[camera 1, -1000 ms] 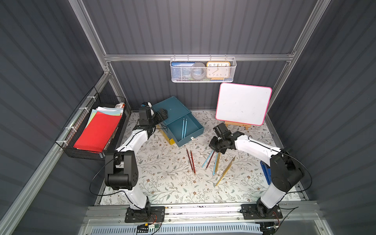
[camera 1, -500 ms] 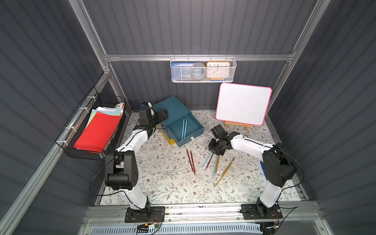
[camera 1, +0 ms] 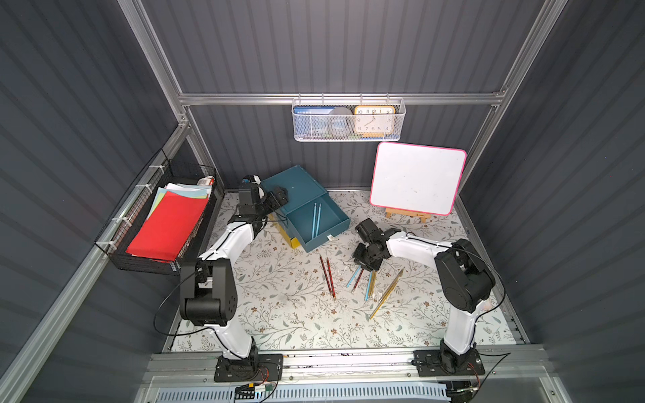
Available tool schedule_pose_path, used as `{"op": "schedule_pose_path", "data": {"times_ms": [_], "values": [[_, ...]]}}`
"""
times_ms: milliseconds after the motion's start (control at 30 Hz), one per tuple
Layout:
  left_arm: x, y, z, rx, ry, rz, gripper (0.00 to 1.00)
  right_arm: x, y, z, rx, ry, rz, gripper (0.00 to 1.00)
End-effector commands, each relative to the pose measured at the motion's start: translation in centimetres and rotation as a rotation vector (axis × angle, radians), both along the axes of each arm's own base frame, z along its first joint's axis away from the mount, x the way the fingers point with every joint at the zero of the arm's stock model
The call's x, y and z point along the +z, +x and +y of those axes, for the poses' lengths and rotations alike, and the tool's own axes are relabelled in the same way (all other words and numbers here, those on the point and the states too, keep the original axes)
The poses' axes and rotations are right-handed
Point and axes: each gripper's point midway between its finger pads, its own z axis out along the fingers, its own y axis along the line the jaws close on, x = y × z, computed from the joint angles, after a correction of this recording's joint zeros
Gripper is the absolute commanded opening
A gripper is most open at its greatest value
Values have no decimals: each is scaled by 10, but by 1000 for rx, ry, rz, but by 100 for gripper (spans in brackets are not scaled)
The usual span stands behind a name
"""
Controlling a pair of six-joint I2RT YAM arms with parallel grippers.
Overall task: Please place the pencils in the drawer according to their color
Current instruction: Pick up the pencil from the center of the board.
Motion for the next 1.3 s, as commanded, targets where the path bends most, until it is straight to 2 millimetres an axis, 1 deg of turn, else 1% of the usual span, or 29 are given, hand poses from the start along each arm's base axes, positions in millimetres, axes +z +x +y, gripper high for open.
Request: {"op": "schedule_pose_path", "data": {"times_ms": [0, 167, 367, 467, 633, 767, 1000, 1133, 1267], "values": [[-11, -1, -6, -11, -4, 27, 100, -3, 0, 2, -1, -17, 5, 30], [-12, -1, -6, -12, -7, 26, 100, -6, -2, 2, -4, -24, 16, 30], [-12, -2, -7, -15, -7, 26, 100, -16, -6, -2, -23, -64, 43, 30], [-13, -2, -7, -13, -8, 25, 100, -23, -10, -9, -45, -108, 65, 29], [-13, -2, -7, -13, -11, 26, 100, -35, -16, -27, -105, -202, 101, 27], [-13, -3, -8, -15, -13, 24, 100, -37, -23, -33, -123, -238, 128, 26], [-12, -2, -8, -14, -20, 18, 100, -31, -23, -36, -113, -295, 145, 24], [-13, -3, -8, -15, -20, 19, 100, -35, -22, -36, -116, -307, 157, 24], [-14, -3, -9, -16, -23, 19, 100, -43, -21, -33, -130, -297, 171, 22]]}}
